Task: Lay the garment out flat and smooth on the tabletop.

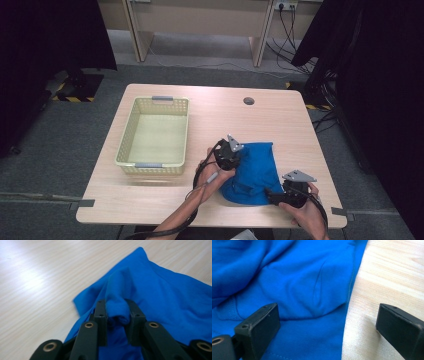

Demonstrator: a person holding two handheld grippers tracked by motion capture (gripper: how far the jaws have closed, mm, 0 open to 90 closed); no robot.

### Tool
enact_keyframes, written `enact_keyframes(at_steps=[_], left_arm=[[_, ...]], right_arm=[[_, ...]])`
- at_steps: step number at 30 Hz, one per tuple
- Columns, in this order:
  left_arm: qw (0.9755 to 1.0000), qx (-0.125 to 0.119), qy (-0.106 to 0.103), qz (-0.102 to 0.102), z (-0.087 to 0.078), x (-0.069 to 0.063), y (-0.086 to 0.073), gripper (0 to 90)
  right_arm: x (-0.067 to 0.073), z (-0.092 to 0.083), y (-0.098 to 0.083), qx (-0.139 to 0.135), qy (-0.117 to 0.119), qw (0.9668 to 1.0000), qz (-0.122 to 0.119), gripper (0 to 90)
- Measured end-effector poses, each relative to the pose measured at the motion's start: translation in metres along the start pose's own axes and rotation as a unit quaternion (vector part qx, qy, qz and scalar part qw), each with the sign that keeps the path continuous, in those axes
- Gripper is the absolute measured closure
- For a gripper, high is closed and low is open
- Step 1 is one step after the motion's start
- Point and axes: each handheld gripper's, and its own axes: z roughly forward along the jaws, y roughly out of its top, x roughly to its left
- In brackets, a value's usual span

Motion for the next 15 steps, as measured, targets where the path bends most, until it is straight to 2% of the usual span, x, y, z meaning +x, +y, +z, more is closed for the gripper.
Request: enact_keyframes(at_steps=[4, 8, 12, 15], left_arm=[[0.9999, -0.008, 0.01, -0.007, -0.021, 0.014, -0.009, 74.7], [0.9997, -0.009, 0.018, -0.015, -0.035, 0.026, -0.021, 74.1], [0.9993, -0.008, 0.024, -0.027, -0.043, 0.035, -0.033, 73.1], [0.9993, -0.004, 0.022, -0.029, -0.042, 0.036, -0.038, 72.3]], right_arm=[[0.0, 0.0, 0.0, -0.001, -0.001, 1.0, -0.002, 5.6], [0.0, 0.0, 0.0, 0.0, 0.001, 1.0, -0.001, 5.6], [-0.002, -0.002, 0.001, 0.002, 0.012, 0.9999, 0.0, 7.0], [-0.002, -0.006, 0.006, -0.011, 0.005, 0.9999, 0.001, 7.2]])
